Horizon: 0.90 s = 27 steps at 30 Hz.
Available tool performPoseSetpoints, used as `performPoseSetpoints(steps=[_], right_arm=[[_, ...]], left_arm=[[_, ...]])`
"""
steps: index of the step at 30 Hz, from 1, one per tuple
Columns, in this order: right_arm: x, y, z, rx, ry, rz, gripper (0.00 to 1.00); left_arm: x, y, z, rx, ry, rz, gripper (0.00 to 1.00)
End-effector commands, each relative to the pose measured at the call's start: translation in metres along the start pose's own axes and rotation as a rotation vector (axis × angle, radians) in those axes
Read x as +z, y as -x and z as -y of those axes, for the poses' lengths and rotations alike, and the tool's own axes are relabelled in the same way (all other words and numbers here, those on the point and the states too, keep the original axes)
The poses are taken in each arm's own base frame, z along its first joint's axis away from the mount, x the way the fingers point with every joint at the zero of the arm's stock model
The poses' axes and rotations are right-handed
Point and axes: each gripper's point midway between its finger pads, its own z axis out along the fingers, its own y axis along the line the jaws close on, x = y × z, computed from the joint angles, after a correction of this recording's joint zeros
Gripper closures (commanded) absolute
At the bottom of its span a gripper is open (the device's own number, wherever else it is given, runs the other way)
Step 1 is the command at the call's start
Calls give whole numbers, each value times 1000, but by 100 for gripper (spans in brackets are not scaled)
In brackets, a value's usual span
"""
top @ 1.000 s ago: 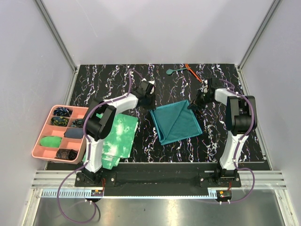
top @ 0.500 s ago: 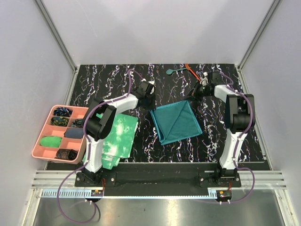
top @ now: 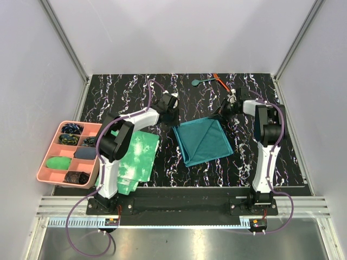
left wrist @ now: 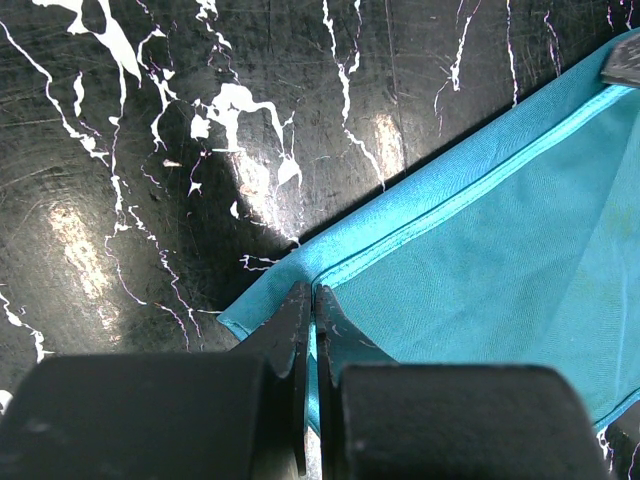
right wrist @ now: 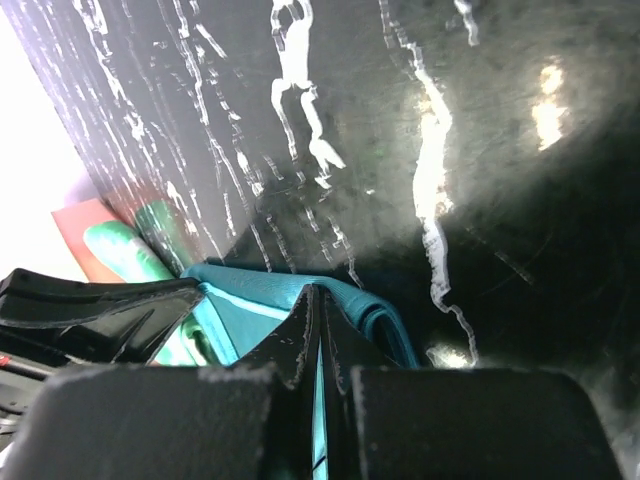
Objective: Fold the napkin into a case and place the utensils inside
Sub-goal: Smooth out the upper triangle-folded napkin at the center of the board.
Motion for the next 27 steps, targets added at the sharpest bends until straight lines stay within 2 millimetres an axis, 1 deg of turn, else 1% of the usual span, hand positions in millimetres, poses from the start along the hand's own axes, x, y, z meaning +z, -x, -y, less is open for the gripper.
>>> performPoseSetpoints(steps=[1, 2, 3, 6, 12, 13, 15, 17, 18, 20, 22, 23, 24, 26, 27], right_arm=[[2, 14, 4, -42, 17, 23, 100], [4, 13, 6, -40, 16, 18, 100], [-5, 23, 18, -15, 12, 42, 100], [-6, 25, 29, -11, 8, 46, 100], [-7, 27, 38, -5, 30, 41, 100], [-8, 26, 37, -3, 44, 36, 100], [-12, 29, 27, -9, 74, 37, 99], [-16, 32, 22, -22, 73, 52, 98], [-22, 34, 14, -28, 81, 59, 98], [-28, 40, 5, -37, 82, 77, 97], [-41, 43, -8, -38, 72, 91, 96], [-46, 48, -13, -45, 59, 110, 95], [-57, 48, -22, -54, 44, 122, 93], [-69, 54, -27, -75, -1, 156, 90], [-79, 52, -32, -87, -23, 161, 89]], left_arm=[[-2, 15, -1, 7, -1, 53, 100], [-2, 16, -3, 3, 0, 54, 100], [-2, 15, -3, 2, 0, 52, 100], [-1, 14, -4, 0, -1, 48, 100], [1, 12, -5, 0, 1, 44, 100], [1, 13, -4, 1, -1, 45, 100], [2, 12, -5, 3, -1, 45, 100], [3, 12, -4, 1, -3, 42, 100], [3, 11, -4, 1, -7, 37, 100], [3, 16, -1, 1, -14, 47, 100], [1, 20, 2, 3, -16, 52, 100], [0, 23, 3, 5, -18, 58, 100], [0, 24, 4, 5, -22, 56, 100], [-1, 28, 6, 5, -19, 54, 100], [-3, 32, 9, 3, -21, 60, 96]])
